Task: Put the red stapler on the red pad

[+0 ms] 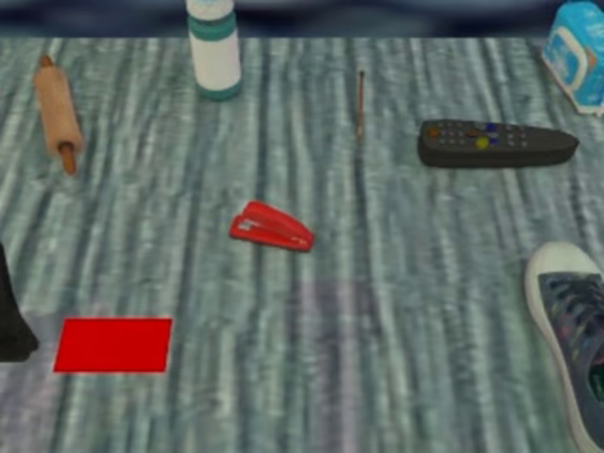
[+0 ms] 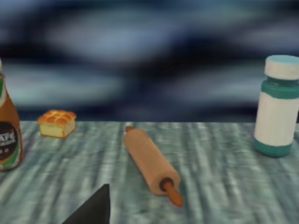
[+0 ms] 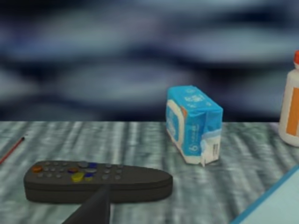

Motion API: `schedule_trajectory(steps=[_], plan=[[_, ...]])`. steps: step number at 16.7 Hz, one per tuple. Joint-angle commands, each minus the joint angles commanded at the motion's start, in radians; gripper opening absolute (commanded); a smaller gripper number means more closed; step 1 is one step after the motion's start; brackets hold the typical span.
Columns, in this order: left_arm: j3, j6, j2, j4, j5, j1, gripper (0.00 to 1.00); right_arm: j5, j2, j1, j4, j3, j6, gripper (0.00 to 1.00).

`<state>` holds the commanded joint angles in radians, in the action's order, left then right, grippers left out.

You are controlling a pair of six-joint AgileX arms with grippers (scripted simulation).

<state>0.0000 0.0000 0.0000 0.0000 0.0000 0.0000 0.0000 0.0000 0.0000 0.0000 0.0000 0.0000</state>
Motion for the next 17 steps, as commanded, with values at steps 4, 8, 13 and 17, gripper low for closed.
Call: schedule_trajectory(steps=[4, 8, 13, 17], plan=[[0.029, 0.019, 0.027, -0.025, 0.011, -0.013, 1.0, 0.0, 0.0, 0.0, 0.0, 0.0, 0.0, 1.0], [0.211, 0.133, 0.203, -0.172, 0.063, -0.08, 1.0, 0.0, 0.0, 0.0, 0.0, 0.0, 0.0, 1.0], [0.664, 0.375, 0.646, -0.478, 0.137, -0.202, 1.0, 0.0, 0.0, 0.0, 0.0, 0.0, 0.0, 1.0], [1.123, 0.612, 1.127, -0.773, 0.173, -0.308, 1.0, 0.0, 0.0, 0.0, 0.0, 0.0, 0.0, 1.0]])
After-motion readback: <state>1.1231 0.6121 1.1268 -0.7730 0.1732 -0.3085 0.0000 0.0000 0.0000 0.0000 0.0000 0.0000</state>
